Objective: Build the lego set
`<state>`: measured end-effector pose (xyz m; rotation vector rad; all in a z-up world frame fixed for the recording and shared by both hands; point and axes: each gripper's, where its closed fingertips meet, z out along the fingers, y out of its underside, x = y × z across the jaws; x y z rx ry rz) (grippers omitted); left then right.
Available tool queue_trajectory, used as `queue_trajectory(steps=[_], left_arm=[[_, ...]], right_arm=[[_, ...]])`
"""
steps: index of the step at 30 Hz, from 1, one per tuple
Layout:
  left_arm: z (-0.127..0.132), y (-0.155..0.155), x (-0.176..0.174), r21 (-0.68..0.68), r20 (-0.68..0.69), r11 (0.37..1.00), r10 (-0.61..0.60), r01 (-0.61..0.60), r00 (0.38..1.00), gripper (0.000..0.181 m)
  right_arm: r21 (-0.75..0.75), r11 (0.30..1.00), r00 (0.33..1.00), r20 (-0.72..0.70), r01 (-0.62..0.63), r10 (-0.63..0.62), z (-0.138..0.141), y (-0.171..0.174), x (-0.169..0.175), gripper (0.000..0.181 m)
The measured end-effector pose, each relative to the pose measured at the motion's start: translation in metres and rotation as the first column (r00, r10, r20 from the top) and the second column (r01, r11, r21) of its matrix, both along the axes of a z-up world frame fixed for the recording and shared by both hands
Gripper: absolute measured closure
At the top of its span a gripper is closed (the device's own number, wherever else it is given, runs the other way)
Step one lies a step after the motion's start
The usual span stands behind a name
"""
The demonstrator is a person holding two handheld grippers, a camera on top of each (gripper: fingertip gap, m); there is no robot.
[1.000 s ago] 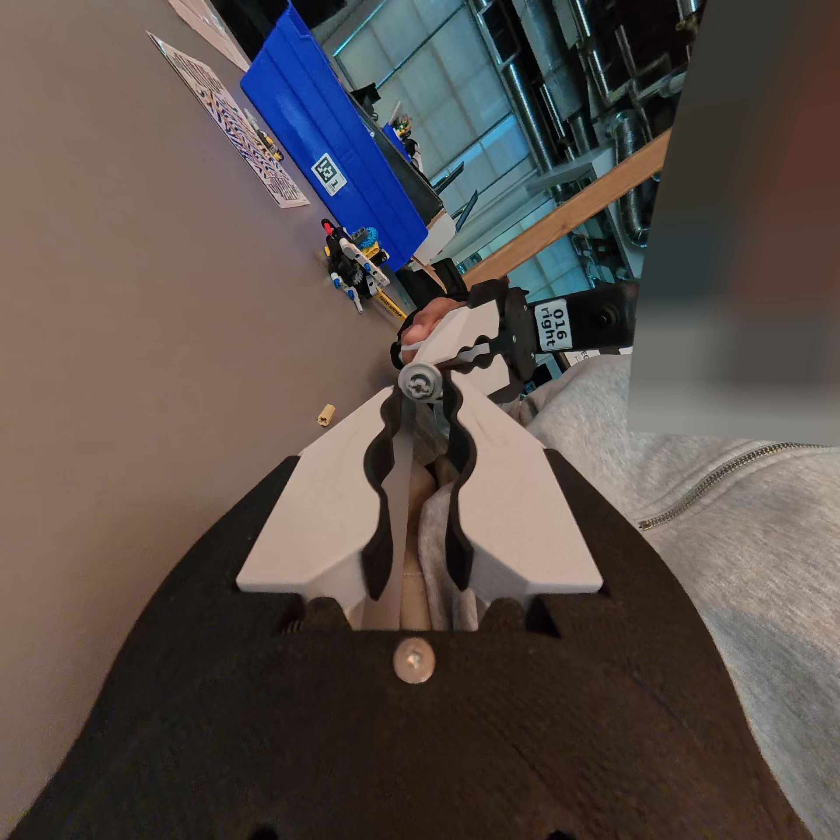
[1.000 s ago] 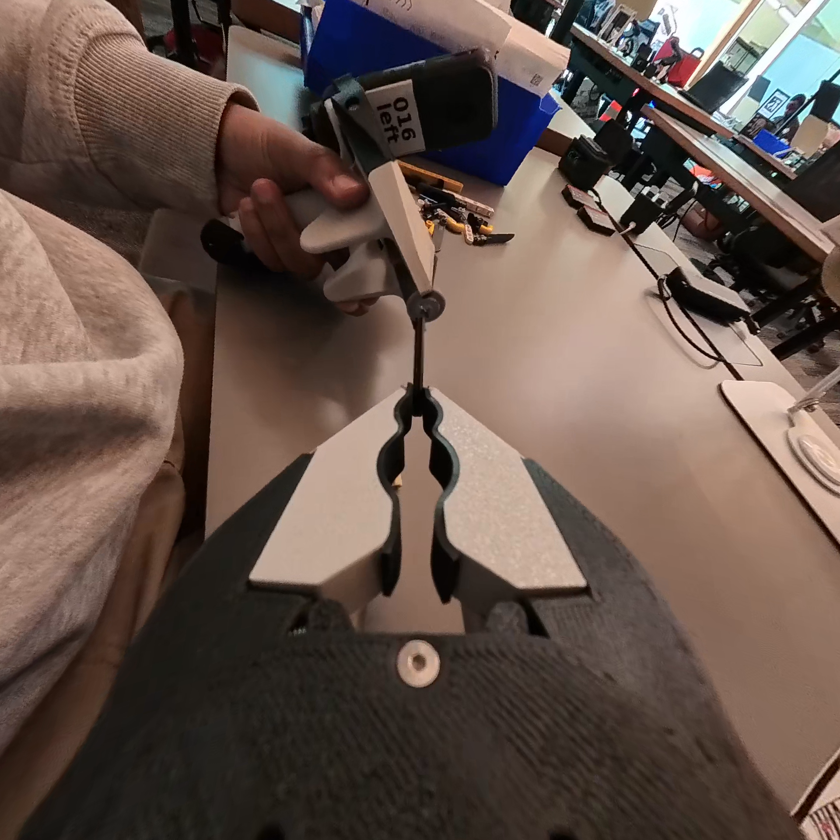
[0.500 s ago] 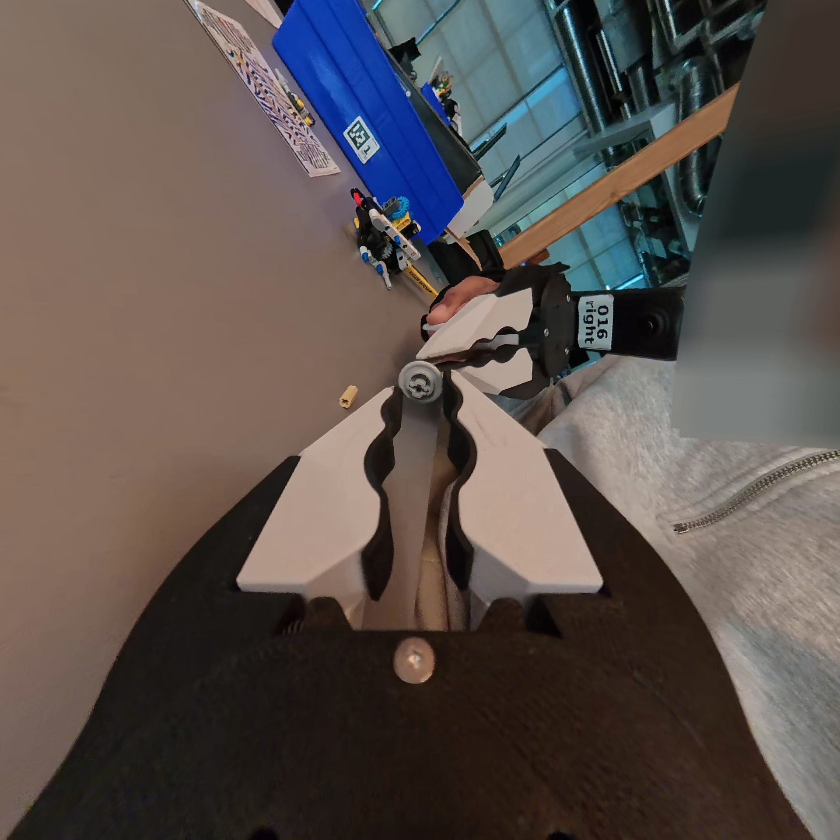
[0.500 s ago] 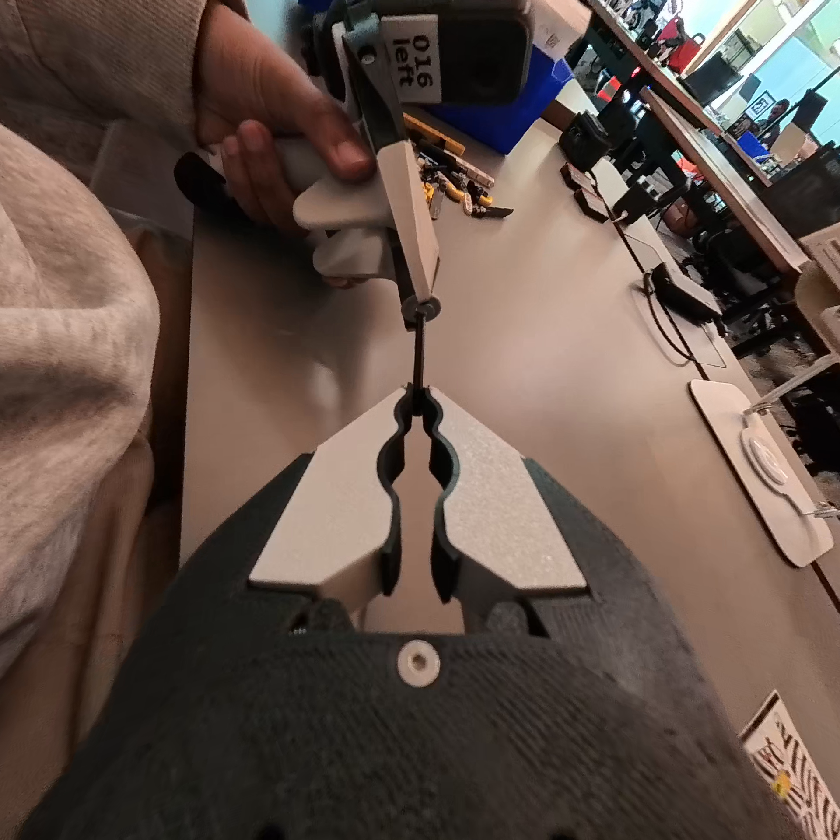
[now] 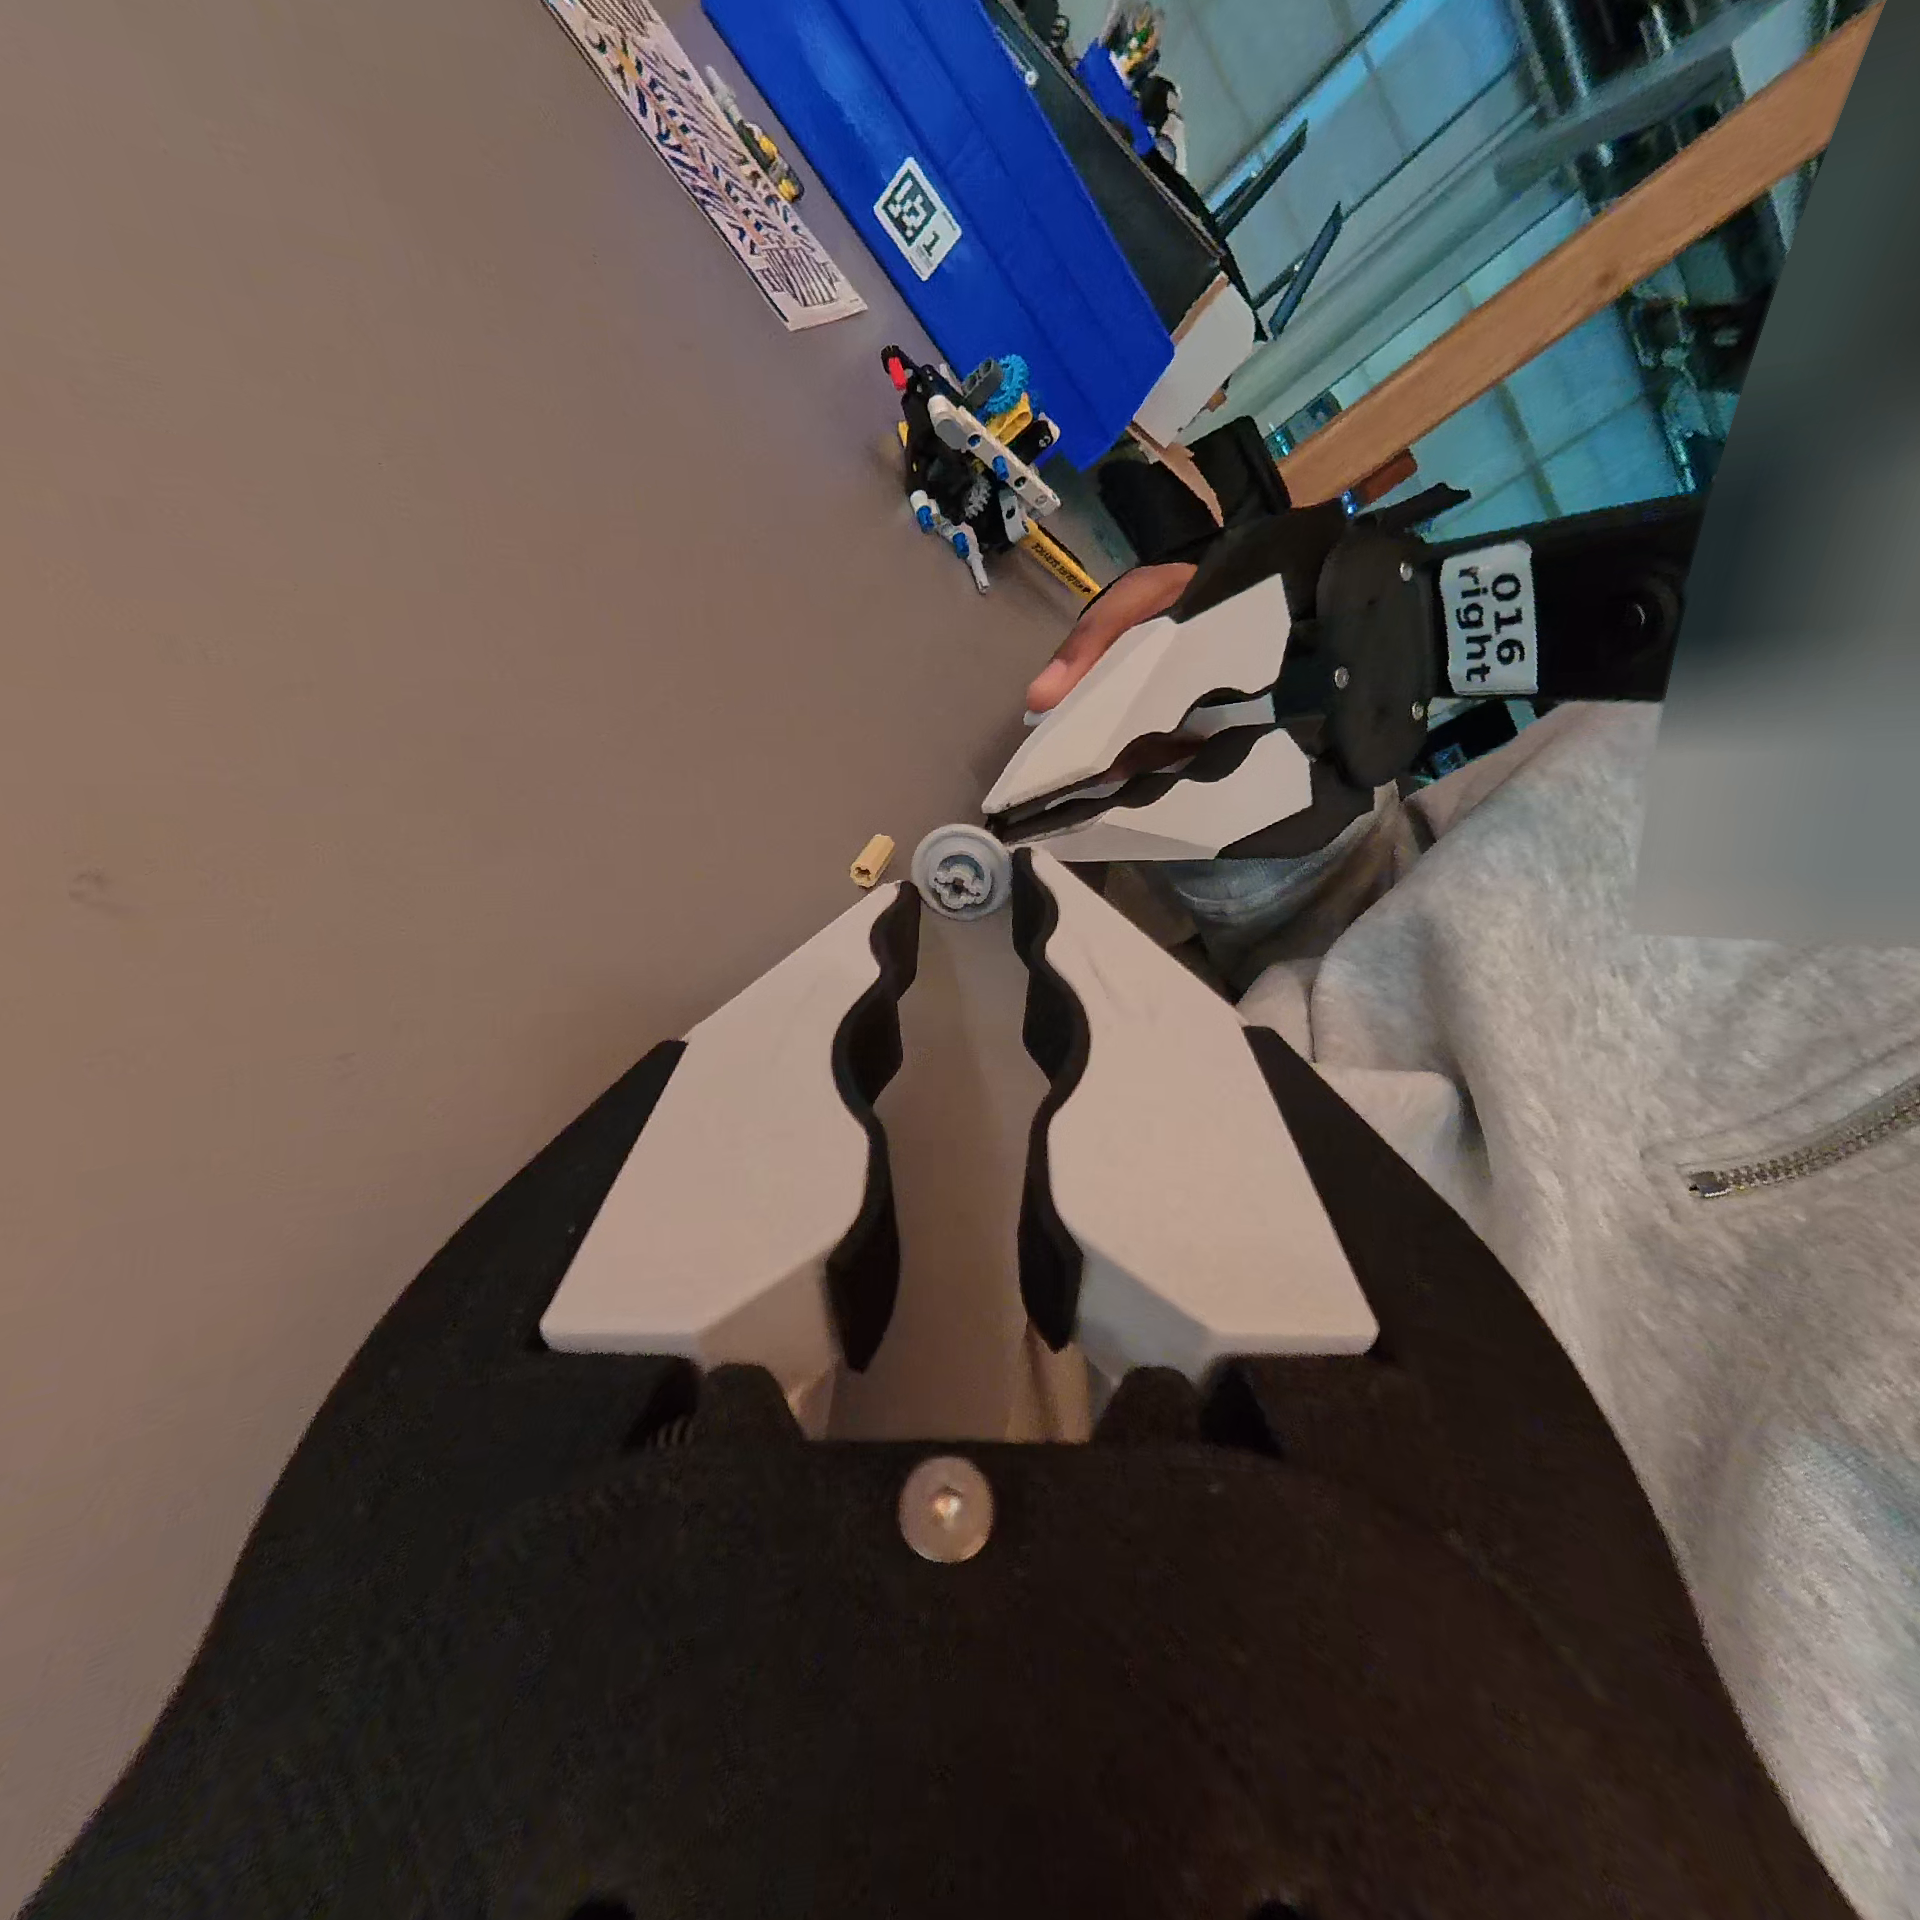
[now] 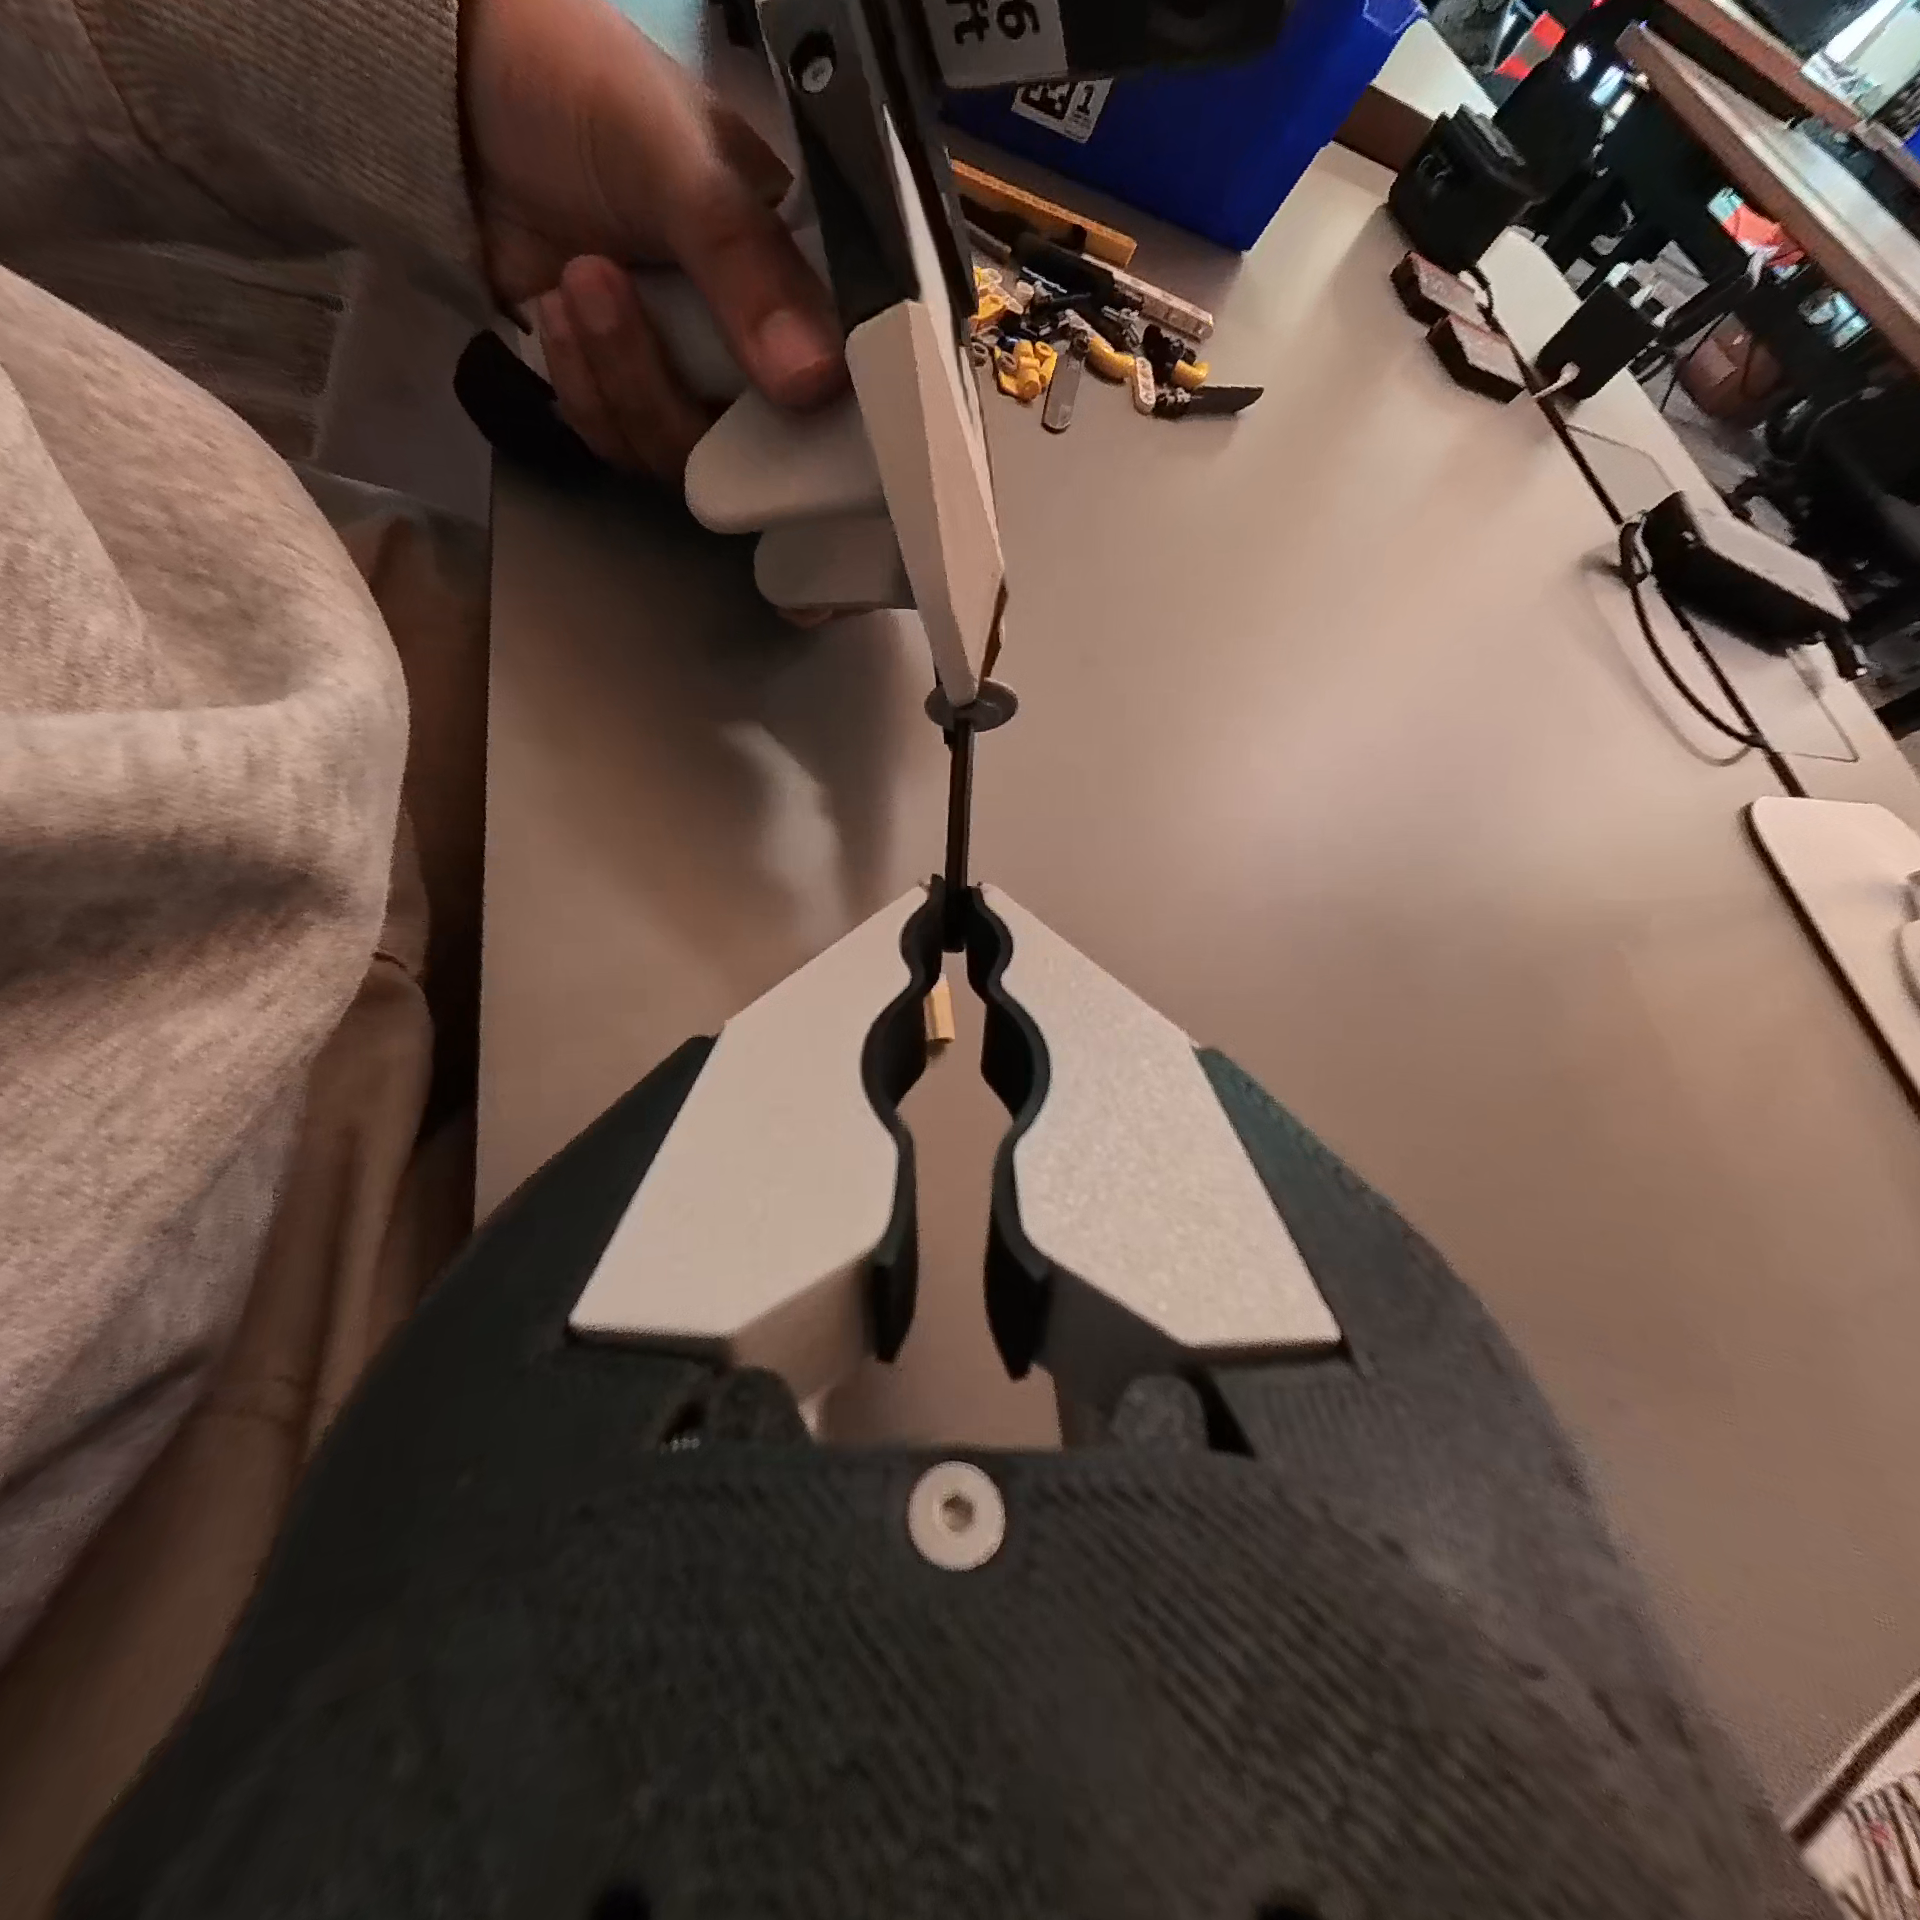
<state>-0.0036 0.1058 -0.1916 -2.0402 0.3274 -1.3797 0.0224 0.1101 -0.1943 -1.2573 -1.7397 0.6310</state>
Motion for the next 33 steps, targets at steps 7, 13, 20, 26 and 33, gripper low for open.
queue_trajectory(steps=[7,13,20,26,33], left_arm=[[-0.003,-0.001,0.002,0.003,-0.027,1.000,-0.015,0.015,1.000,0.164],[-0.005,-0.003,0.005,0.005,-0.051,1.000,-0.031,0.031,0.998,0.163],[0.001,-0.007,0.005,0.014,-0.004,0.998,-0.057,0.057,0.998,0.163],[0.003,-0.008,0.006,0.017,0.017,0.998,-0.066,0.066,0.998,0.163],[0.005,-0.010,0.006,0.014,0.034,0.997,-0.073,0.073,0.997,0.163]], right_arm=[[-0.076,0.997,1.000,-0.002,-0.013,0.013,-0.002,-0.002,0.001,0.180],[-0.117,0.993,1.000,-0.004,-0.022,0.022,-0.004,-0.003,0.001,0.180],[-0.178,0.982,0.997,-0.057,-0.059,0.049,0.003,-0.007,0.002,0.179],[-0.206,0.975,0.995,-0.082,-0.080,0.065,0.007,-0.010,0.003,0.180],[-0.213,0.973,0.994,-0.081,-0.087,0.071,0.006,-0.011,0.002,0.179]])
